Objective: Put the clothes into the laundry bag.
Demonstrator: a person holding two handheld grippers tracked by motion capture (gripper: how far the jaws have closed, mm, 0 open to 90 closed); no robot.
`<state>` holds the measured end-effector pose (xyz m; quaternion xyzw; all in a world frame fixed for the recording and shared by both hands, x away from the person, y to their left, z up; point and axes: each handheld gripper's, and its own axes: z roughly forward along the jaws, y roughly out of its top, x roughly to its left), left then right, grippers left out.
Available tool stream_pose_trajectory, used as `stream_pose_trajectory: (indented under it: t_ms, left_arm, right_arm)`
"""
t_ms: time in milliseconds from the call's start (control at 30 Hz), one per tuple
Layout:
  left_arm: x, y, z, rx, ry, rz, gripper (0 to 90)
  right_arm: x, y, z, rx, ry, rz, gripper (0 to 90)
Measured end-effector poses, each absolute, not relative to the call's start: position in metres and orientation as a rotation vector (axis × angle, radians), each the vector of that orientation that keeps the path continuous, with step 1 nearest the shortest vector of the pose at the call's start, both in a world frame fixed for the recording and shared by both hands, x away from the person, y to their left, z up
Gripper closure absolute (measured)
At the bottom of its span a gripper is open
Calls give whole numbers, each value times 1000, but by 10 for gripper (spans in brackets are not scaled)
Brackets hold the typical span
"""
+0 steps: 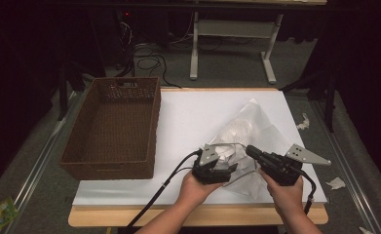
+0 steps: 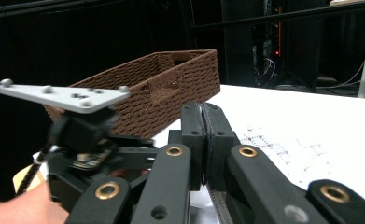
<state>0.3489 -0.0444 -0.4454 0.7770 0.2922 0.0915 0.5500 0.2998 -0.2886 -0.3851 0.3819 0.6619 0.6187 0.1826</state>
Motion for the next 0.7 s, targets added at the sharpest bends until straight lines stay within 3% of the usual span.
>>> stream_pose_trajectory:
  t_ms: [100,267,333,367,433,600,700]
  left_arm:
    - [345,-26,-449,1829,701,243,450]
    - [346,-14,-446,1777,737,255,516]
    - [350,-21,-445,1783,756,262,642]
    - [353,-25,-445,1790,766,262,766]
    - [360,-42,-447,1813,782,272,853]
    - [380,-89,-461,1884,815,280,877]
    - [385,-99,-466,1891,835,290,866]
  right_arm:
    - [300,-288,-386,1082,1872,1742,898]
    - [300,-288,-387,1084,1877,1741,898]
    - [301,-287,-387,1086,1877,1740,898]
    - [301,-287,-387,1087,1876,1738,899]
    - [301,-287,-387,1086,1877,1736,898]
    - [301,-290,-387,1085,1869,1738,898]
    - [301,-292,-388,1092,1867,1743,898]
